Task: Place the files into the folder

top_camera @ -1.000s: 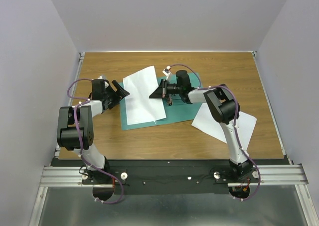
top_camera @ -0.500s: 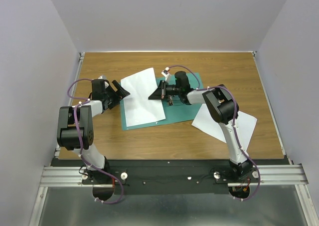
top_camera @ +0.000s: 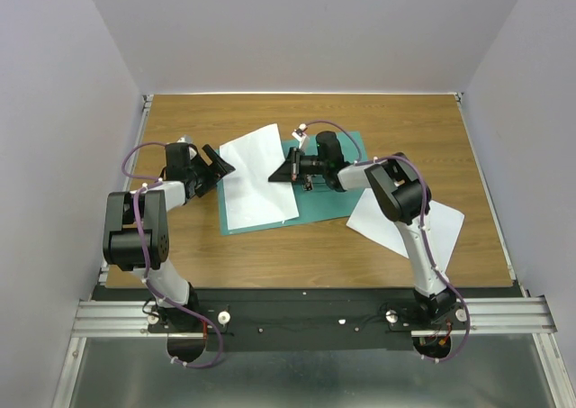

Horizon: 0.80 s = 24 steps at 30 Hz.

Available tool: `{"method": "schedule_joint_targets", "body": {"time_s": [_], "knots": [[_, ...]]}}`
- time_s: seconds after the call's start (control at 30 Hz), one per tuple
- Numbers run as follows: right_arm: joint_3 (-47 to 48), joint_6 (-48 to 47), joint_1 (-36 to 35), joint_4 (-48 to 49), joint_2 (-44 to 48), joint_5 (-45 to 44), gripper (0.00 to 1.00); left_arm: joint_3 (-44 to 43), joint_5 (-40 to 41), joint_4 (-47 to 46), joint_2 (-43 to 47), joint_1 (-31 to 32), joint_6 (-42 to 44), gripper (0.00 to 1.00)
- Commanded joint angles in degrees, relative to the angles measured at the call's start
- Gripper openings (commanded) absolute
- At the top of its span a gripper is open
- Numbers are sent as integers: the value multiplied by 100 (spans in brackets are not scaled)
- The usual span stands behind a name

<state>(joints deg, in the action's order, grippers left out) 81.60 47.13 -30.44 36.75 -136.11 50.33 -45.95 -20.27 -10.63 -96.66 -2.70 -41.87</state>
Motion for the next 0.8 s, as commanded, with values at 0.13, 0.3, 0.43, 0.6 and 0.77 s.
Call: {"method": "schedule_joint_targets", "body": {"time_s": [0.13, 0.3, 0.43, 0.6, 0.77], "knots": [[-224, 208, -103, 350, 15, -93, 1, 210, -91, 299, -151, -20, -58, 96], [-268, 270, -112, 411, 6, -172, 1, 227, -100, 290, -134, -29, -67, 96], [-277, 314, -120, 491, -11, -199, 1, 227, -91, 290, -125, -29, -76, 96], [-285, 375, -138, 552, -12, -216, 1, 227, -91, 299, -134, -29, -76, 96], [-329, 428, -156, 596, -20, -243, 1, 227, -91, 299, -133, -29, -94, 96]]}}
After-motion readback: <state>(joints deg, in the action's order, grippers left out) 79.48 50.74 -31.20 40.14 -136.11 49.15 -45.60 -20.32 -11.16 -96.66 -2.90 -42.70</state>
